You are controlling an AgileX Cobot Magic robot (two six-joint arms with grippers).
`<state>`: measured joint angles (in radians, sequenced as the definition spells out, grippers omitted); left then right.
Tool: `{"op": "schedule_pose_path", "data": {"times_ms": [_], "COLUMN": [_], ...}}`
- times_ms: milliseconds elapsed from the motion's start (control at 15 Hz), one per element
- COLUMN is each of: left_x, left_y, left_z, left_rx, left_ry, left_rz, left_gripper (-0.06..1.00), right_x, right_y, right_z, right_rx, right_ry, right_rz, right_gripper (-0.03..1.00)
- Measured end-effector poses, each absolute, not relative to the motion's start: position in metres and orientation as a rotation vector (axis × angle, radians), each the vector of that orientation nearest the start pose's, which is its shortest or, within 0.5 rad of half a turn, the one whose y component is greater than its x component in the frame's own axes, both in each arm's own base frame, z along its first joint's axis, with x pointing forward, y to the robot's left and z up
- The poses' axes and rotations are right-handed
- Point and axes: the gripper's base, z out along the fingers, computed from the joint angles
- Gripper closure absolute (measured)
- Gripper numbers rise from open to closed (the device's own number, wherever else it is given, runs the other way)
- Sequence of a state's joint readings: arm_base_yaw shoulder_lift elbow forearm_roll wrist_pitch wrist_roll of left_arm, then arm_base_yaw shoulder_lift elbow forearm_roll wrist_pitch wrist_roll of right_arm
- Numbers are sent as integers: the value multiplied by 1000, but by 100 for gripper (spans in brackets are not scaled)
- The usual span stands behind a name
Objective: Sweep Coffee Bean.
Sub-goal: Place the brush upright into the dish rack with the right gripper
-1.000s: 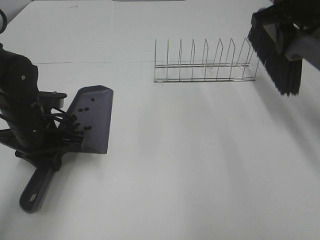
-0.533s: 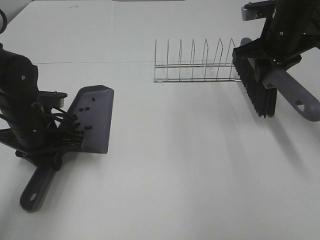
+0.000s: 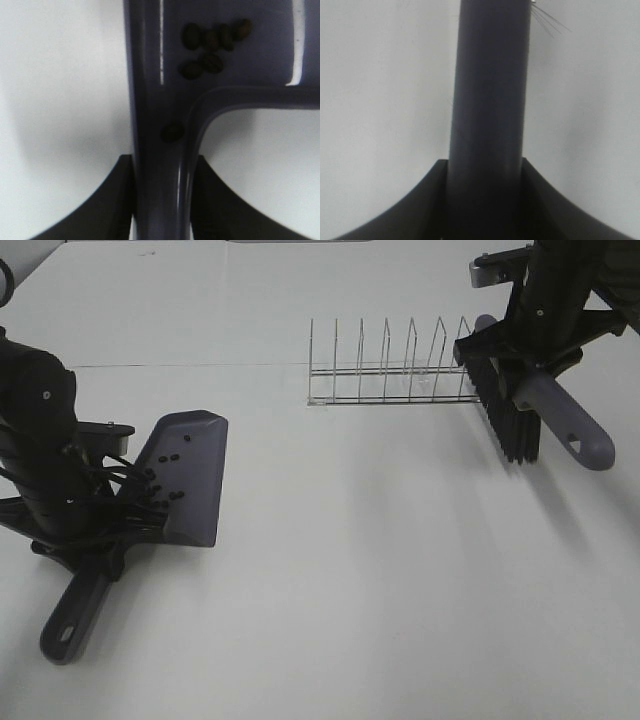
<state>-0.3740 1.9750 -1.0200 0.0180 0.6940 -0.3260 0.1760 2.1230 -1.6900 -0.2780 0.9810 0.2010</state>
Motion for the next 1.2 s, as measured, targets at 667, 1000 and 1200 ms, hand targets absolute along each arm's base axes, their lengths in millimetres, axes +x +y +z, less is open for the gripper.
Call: {"op": "schedule_pose_path", "data": {"times_ms": [667,1000,1200], "left_x": [304,305,308], "left_y": [-119,-120,-126], "left_z": [99,113,125], "left_rx": [108,103,85], "left_ry": [3126,3088,3051], "left_rz": [5,-28,-78], "left_gripper": [68,68,68], "right_x": [502,504,502], "right_y": [48,49,48], "right_z": [173,175,174], "right_rx": [-79,-81,-77], "right_ry": [2828,2814,2835], "right_rz": [-263,-261,-268], "right_gripper": [60,24,22]}}
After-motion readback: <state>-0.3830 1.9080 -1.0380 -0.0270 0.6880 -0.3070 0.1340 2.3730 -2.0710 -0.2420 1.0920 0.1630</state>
